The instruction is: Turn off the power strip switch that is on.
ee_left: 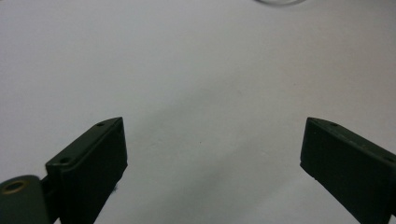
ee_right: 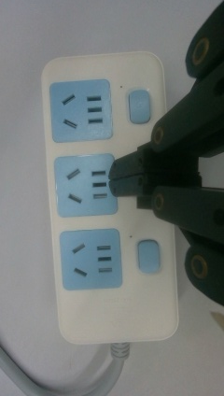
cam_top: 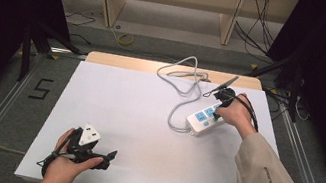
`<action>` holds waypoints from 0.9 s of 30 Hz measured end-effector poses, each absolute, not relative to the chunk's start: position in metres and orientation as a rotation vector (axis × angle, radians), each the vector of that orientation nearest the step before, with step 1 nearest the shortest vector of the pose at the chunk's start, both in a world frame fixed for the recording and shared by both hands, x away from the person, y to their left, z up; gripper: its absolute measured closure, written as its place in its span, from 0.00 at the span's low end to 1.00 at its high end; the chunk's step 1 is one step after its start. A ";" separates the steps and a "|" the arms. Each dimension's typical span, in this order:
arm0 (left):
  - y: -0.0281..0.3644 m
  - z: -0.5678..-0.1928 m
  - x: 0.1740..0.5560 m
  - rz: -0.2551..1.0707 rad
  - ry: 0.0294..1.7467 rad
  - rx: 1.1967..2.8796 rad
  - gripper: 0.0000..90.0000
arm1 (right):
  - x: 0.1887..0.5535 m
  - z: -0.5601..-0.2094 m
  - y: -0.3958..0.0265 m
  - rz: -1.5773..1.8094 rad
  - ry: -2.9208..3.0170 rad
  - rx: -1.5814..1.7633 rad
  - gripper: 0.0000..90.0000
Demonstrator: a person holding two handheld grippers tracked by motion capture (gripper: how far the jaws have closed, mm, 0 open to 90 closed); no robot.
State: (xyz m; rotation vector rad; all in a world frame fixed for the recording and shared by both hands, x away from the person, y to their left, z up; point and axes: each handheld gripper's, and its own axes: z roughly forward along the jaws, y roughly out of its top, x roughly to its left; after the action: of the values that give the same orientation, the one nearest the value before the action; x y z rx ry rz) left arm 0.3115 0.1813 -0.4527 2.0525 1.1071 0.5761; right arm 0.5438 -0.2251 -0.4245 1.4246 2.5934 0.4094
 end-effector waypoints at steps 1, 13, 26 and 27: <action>0.181 -0.453 0.311 0.576 1.109 2.051 0.08 | 0.544 -0.424 -0.225 0.409 2.592 1.427 1.00; 0.181 -0.453 0.311 0.577 1.110 2.050 0.08 | 0.542 -0.424 -0.227 0.424 2.584 1.418 1.00; 0.182 -0.452 0.311 0.579 1.112 2.050 0.08 | 0.537 -0.417 -0.233 0.507 2.546 1.390 1.00; 0.182 -0.452 0.311 0.579 1.112 2.051 0.08 | 0.536 -0.416 -0.233 0.521 2.540 1.398 1.00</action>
State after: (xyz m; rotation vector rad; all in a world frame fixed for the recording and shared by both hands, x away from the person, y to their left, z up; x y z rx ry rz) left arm 0.3110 0.1816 -0.4524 2.0507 1.1121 0.5793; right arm 0.5361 -0.2332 -0.4165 1.3983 2.5397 0.5211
